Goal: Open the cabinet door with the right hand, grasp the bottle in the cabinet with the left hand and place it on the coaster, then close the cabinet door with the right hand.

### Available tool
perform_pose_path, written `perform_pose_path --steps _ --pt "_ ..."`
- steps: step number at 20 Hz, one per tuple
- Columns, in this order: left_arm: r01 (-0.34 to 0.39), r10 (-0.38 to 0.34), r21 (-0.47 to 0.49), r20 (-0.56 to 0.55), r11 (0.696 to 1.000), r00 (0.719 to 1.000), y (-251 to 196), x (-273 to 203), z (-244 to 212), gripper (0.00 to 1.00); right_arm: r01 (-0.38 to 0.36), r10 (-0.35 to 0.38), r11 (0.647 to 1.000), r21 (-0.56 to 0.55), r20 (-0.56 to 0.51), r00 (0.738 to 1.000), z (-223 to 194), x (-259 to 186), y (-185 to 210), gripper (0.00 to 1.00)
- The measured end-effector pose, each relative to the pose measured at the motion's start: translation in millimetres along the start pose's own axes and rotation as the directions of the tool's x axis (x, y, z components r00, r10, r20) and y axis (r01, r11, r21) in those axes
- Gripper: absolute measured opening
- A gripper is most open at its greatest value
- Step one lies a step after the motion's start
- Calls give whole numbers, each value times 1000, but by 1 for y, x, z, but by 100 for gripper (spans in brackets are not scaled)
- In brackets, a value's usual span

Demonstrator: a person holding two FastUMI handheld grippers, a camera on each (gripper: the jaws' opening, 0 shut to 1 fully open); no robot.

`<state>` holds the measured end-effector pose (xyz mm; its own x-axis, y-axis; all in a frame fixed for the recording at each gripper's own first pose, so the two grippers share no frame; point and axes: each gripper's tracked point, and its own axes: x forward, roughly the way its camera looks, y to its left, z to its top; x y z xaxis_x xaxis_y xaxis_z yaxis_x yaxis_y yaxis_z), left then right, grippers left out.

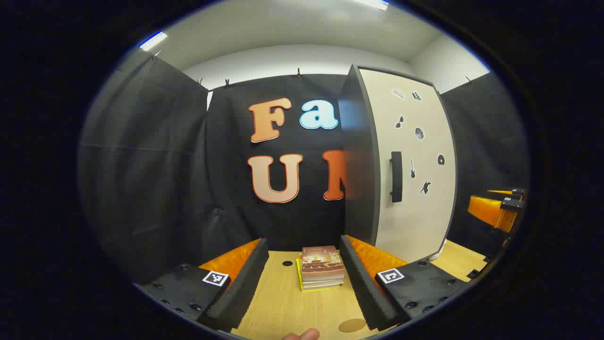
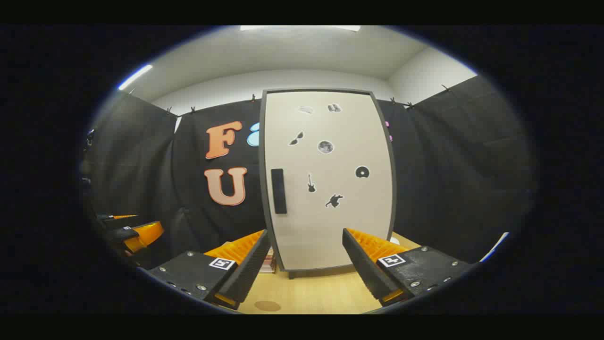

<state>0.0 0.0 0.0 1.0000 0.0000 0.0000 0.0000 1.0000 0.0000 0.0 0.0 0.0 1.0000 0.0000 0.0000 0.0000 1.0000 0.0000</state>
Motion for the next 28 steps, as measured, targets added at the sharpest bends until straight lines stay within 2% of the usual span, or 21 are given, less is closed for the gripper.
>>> perform_pose_path --steps 5,19,24,28 --pt "9 -9 -16 -20 1000 1000 10 -6 -6 99 -5 5 1000 -28 -12 1000 -1 -5 22 94" --pt "2 -3 -24 -39 1000 999 12 -11 -11 99 2 -3 1000 -26 -21 1000 -4 -14 15 95" --pt "-4 3 -17 -40 1000 999 17 -8 -12 97 -2 1 1000 -20 -27 1000 -5 -7 17 95" --pt "-5 4 -14 -48 1000 999 20 -2 -14 98 -20 20 1000 -22 -18 1000 7 20 25 94"
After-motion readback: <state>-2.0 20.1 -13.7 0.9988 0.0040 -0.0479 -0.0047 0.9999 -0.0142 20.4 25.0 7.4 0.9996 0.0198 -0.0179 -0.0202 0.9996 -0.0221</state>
